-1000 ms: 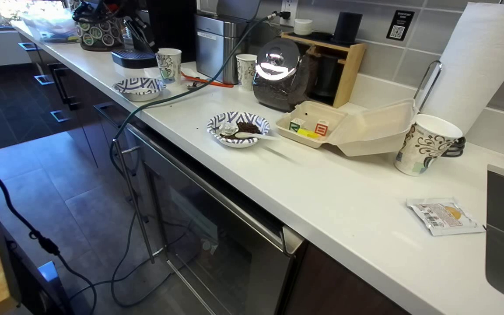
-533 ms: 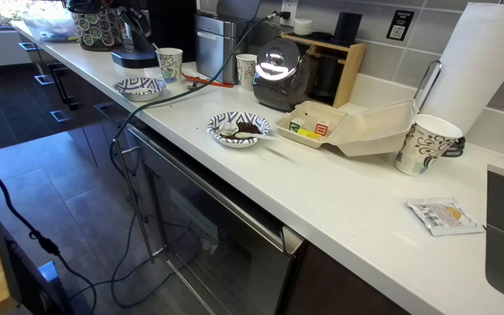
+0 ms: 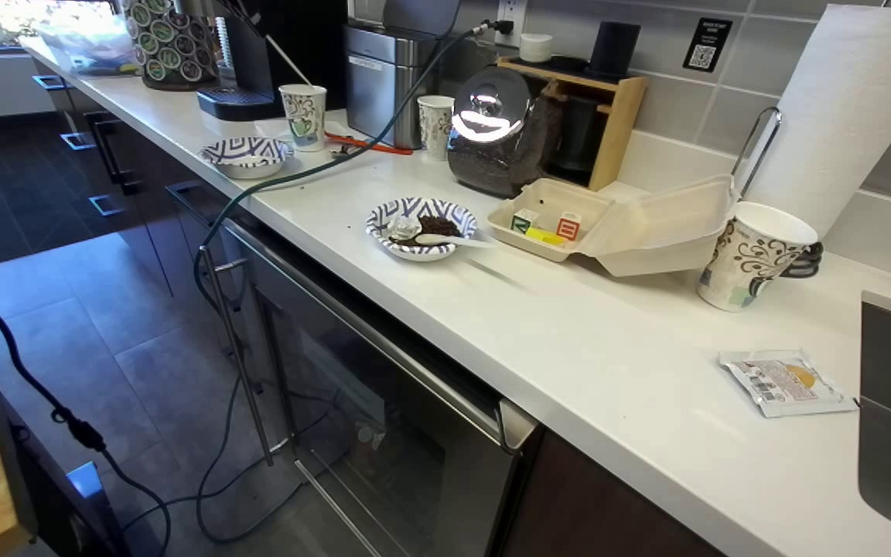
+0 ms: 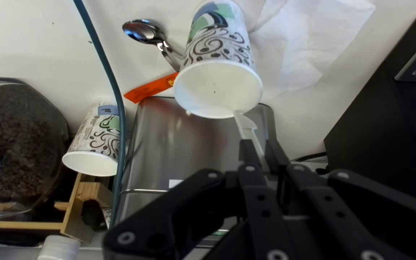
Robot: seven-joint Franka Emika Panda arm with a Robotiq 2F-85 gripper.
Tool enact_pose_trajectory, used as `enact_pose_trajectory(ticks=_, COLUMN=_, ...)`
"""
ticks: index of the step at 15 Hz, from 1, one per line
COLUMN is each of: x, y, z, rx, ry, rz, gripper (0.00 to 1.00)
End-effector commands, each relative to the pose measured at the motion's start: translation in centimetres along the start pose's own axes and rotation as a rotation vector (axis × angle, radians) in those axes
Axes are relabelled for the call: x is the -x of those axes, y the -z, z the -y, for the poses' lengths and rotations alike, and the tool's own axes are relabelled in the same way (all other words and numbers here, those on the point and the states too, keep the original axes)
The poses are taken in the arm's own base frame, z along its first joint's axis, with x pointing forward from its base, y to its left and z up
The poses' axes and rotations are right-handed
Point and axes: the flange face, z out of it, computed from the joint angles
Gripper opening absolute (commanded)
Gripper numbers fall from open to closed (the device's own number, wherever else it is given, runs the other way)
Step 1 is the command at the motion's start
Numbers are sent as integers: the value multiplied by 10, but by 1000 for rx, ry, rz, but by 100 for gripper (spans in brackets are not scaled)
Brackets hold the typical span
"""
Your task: Remove the knife from the cup
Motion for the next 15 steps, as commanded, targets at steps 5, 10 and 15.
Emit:
enact_pose_trajectory(ticks=5, x=-10, y=69, z=-47, rx=138, ry=-1, rz=0, gripper=3)
enact_pose_trajectory(ticks=10, x=5, y=102, z=-105, rx=282, ry=-44, rz=108, gripper=3)
enact_pose_trajectory(ticks=15, x=12, y=105, z=-171, rx=277, ry=-254, rz=74, gripper=3)
